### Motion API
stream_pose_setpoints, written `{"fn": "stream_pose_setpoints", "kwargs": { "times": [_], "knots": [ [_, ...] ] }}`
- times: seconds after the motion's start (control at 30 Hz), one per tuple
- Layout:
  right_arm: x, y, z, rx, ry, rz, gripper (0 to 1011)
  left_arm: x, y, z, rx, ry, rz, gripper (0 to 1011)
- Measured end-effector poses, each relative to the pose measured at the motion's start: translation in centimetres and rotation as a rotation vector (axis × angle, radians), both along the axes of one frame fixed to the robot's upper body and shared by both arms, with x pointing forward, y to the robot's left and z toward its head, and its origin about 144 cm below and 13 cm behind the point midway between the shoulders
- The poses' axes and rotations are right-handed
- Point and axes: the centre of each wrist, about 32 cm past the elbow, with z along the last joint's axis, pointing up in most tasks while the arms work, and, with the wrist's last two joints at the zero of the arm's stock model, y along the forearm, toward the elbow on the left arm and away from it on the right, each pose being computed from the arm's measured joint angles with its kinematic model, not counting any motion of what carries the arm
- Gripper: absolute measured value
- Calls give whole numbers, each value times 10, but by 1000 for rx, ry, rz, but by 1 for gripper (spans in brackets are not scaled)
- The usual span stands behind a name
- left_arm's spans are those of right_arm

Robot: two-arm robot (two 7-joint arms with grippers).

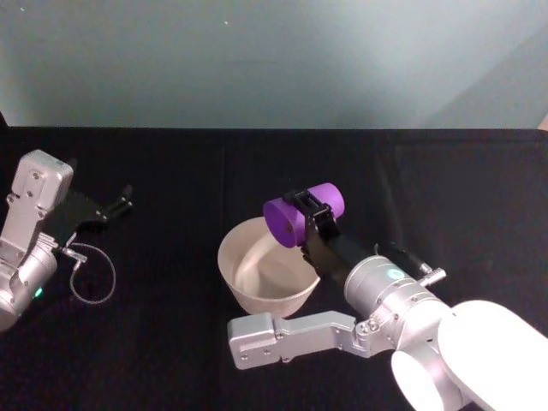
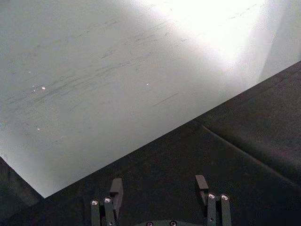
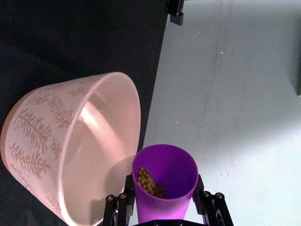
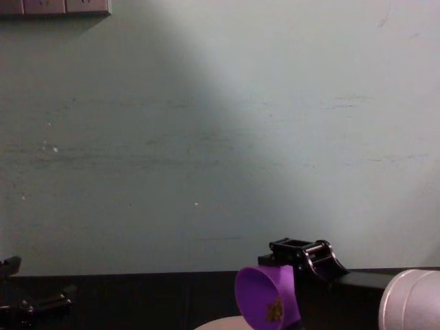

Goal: Pick up the cup and pour the mung beans from the cup into the bowl.

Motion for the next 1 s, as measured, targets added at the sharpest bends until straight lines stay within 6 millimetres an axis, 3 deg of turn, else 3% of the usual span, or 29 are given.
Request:
{"fn": "stream_pose_setpoints", "kwargs": {
  "times": [1.0],
  "knots": [
    [-8,8,3,-81,-53,18,729,0,0,0,0,0,0,1000]
  ]
}}
